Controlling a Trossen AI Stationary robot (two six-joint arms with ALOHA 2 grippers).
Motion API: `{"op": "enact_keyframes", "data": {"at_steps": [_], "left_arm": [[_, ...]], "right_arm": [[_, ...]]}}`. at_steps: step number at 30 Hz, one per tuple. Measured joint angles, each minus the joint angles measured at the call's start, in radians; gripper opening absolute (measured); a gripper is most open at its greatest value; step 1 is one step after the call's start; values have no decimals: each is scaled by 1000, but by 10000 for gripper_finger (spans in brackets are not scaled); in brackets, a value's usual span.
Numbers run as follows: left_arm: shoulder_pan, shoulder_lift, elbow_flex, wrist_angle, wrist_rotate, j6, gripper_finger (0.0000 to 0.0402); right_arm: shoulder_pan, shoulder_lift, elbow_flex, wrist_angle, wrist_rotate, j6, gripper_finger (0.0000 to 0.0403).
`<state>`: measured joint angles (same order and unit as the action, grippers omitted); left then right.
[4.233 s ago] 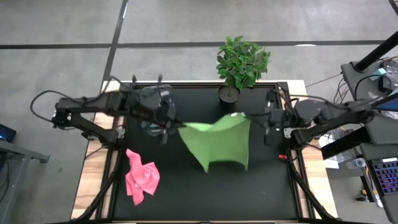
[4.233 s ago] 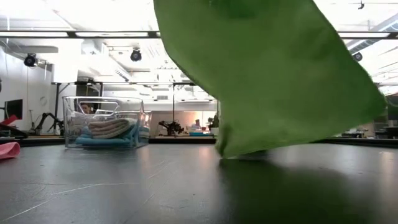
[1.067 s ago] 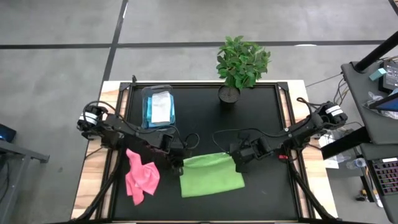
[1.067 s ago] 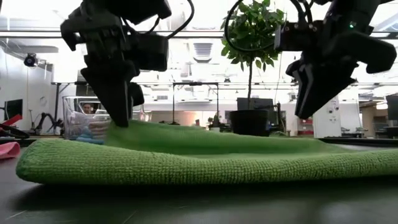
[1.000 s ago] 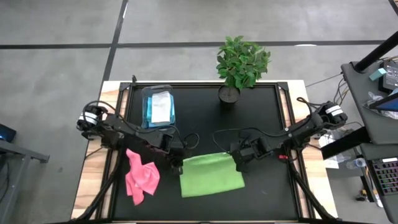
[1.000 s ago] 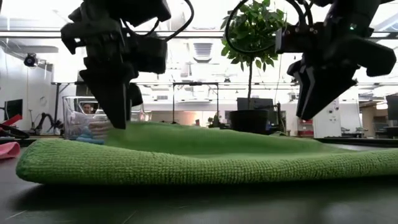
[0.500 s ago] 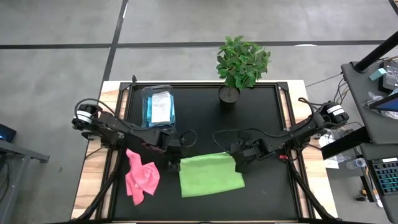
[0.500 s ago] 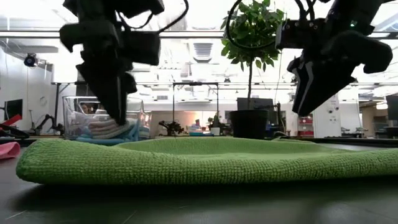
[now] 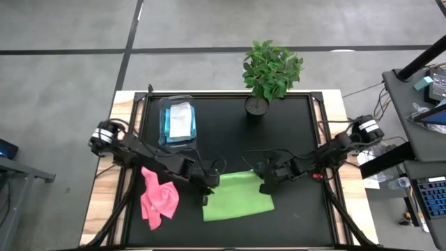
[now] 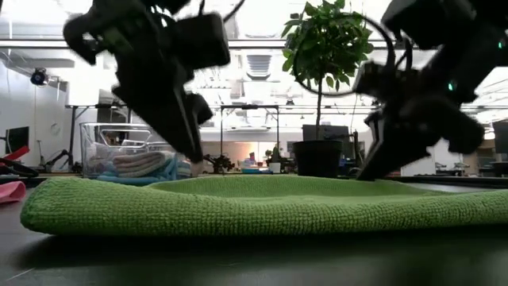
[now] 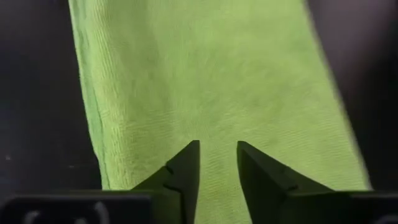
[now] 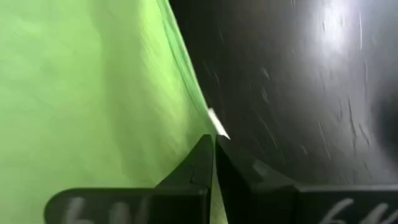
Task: Fold microfiber towels
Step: Fold the green microfiber towel
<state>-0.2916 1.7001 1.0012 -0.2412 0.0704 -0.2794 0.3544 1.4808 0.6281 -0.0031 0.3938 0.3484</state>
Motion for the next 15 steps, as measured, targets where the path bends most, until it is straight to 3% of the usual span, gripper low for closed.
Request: {"op": "enact_keyframes", "data": {"at_steps": [7,15], "left_arm": [[4,83,-4,-4,2,-2,37],[25,88,-5,-4,3,-1,10]], "right_arm": [[-23,46,-4,-64,45,106,9],[-27,-45,-5,-132,55,96,9]]}}
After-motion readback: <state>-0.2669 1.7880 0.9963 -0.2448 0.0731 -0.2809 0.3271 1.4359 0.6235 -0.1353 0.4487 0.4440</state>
